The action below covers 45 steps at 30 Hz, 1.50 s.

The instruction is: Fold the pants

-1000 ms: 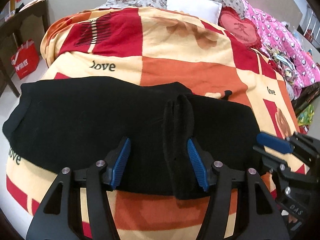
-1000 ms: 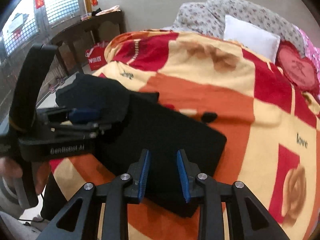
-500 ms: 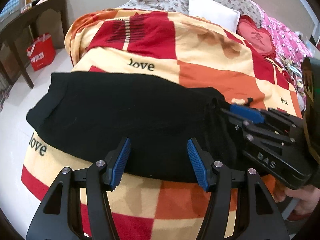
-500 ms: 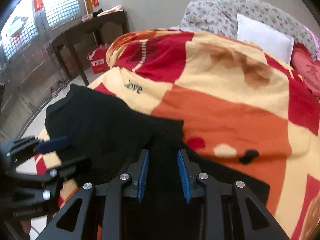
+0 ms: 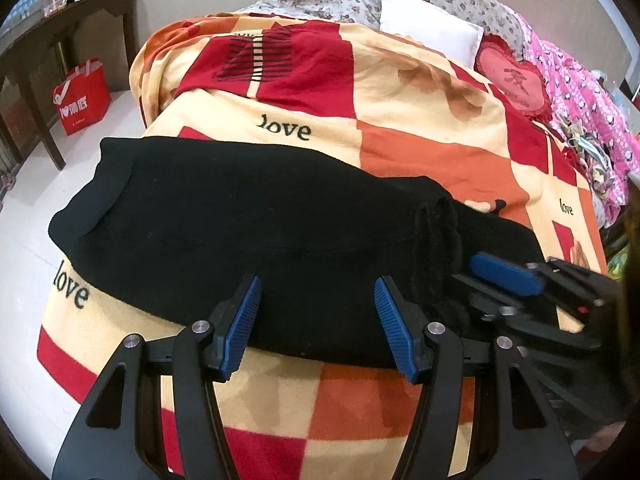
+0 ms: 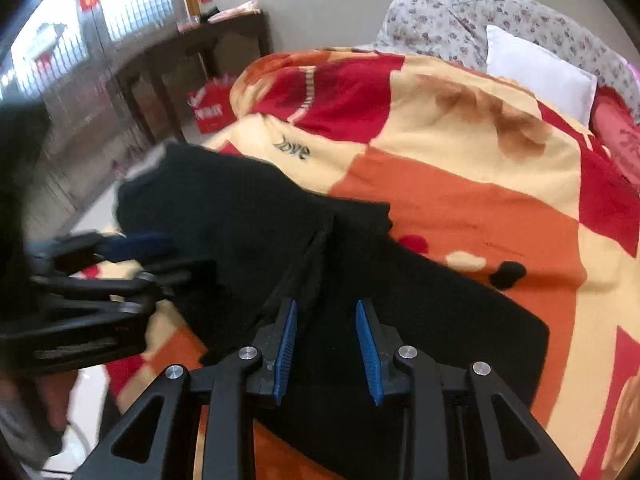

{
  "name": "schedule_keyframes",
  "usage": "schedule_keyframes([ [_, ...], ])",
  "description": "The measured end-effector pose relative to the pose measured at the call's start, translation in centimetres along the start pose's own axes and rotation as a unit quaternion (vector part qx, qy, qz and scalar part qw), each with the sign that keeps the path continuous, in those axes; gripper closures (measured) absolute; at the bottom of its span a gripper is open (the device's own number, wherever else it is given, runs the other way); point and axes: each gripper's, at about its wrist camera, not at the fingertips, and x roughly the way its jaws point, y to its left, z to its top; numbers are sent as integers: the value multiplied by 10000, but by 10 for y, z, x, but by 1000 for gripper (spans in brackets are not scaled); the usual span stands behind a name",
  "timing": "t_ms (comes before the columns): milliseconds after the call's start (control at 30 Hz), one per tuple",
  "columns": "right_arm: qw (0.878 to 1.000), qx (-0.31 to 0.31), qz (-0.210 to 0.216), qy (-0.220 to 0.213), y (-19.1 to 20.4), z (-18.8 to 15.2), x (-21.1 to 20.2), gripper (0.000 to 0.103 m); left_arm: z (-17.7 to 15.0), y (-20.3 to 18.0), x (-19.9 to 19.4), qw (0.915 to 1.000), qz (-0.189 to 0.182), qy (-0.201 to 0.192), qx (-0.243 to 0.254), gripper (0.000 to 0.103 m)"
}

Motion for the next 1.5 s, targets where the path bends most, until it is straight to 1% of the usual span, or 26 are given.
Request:
schedule_keyframes([
  [33,10000,-59,-30,-42,4,2,-2,74,0,1,-2,10000,-2,-14,-10,44],
  [100,9998,-129,104,-111,9,8,-9,74,0,2,-5,10000,33,-20,18,44],
  [167,9996,-170,66,-225,12,15,-17,74,-1,2,-6,10000,68,-5,70,44],
  [267,9993,-58,52,-353,8,19,-22,74,0,4,-10,9999,82,-37,99,44],
  [367,9997,88,-9,-246,2,20,-11,74,0,11,-12,10000,47,-33,-11,44],
  [467,10000,26,-45,56,3,19,12,73,1,21,-16,9999,55,-46,-101,44],
  [533,9999,-118,-77,-17,8,23,9,72,1,31,-20,9997,119,-82,-188,44],
  [600,9997,-174,155,-58,12,31,6,71,2,42,-24,9993,123,-99,-336,44],
  [700,9985,-255,400,-284,23,44,2,68,2,57,-29,9981,114,-143,-596,43],
  [733,9980,-280,481,-315,27,49,3,66,2,62,-29,9974,117,-144,-694,40],
  [833,9965,-406,657,-333,42,61,11,61,1,78,-31,9952,87,-138,-960,38],
  [933,9946,-599,808,-263,58,74,23,57,-2,91,-31,9933,40,-77,-1153,38],
  [1000,9929,-734,910,-200,69,85,33,56,-7,104,-34,9895,-85,-73,-1440,38],
  [1033,9920,-832,938,-174,76,93,39,56,-10,114,-38,9862,-186,-106,-1644,38],
  [1067,9914,-896,942,-172,80,97,42,56,-13,121,-39,9838,-220,-124,-1775,37],
  [1100,9903,-984,960,-183,86,104,46,56,-16,128,-40,9812,-229,-131,-1912,32],
  [1167,9885,-1110,1011,-185,95,117,56,55,-23,141,-41,9751,-262,-123,-2197,32],
  [1267,9840,-1404,1085,-126,111,132,72,53,-28,152,-36,9704,-205,-90,-2407,32],
  [1333,9809,-1582,1127,-35,122,142,88,53,-27,157,-31,9666,-308,-63,-2544,32],
  [1400,9802,-1674,1047,122,128,148,101,53,-23,159,-27,9648,-378,-62,-2603,32],
  [1500,9793,-1657,1138,253,131,159,122,52,-16,159,-21,9634,-396,-108,-2647,32],
])
